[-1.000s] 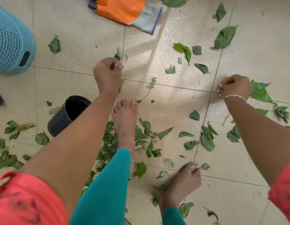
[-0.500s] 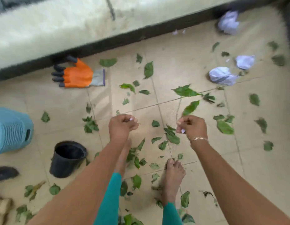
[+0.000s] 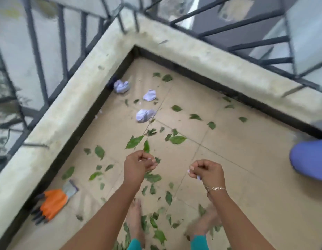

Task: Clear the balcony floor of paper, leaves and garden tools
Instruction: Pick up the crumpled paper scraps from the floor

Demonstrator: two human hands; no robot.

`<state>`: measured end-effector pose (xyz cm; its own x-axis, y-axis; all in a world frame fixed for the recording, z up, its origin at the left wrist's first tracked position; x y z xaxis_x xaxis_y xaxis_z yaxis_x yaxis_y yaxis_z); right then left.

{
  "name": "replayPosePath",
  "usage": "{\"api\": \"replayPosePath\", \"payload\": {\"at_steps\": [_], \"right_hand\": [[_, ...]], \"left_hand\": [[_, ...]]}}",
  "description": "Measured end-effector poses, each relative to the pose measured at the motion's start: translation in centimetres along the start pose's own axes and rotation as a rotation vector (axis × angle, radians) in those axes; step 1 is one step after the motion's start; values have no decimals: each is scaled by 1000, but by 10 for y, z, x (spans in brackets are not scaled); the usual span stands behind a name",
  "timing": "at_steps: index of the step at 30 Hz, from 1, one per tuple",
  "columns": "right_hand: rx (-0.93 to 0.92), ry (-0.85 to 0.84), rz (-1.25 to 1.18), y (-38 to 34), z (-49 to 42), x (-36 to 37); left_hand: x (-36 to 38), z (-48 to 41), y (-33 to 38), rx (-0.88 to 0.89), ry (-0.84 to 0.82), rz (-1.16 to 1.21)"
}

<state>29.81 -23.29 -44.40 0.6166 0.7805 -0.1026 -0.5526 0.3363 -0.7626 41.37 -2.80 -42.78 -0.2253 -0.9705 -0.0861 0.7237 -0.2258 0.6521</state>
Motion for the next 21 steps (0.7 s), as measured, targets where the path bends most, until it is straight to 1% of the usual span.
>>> {"api": "replayPosePath", "payload": {"at_steps": [4, 8, 12, 17, 21], "right_hand": [[4, 130, -217, -12, 16, -78], [37, 235, -403, -14, 28, -163], [79, 369, -457, -14, 35, -272], [94, 588, -471, -22, 33, -415], [77, 740, -524, -29, 15, -502]], "left_hand": [[93, 27, 17, -13, -104, -69], [193, 61, 12, 2, -179, -168], [300, 97, 0, -47, -293, -203], [423, 135, 3, -29, -414, -219], [504, 141, -3, -22, -490, -279]]}}
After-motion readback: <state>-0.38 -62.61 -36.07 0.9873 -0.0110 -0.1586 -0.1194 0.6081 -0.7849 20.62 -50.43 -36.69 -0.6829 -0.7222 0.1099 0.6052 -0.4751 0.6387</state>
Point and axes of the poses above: each hand's wrist, its own z-axis away from the middle knuckle, its own x-axis out of the palm, y = z × x, the point moved 8 cm from there along -z, towards the middle knuckle, and after that the axes turned 3 degrees about -x, right-handed, at the moved point
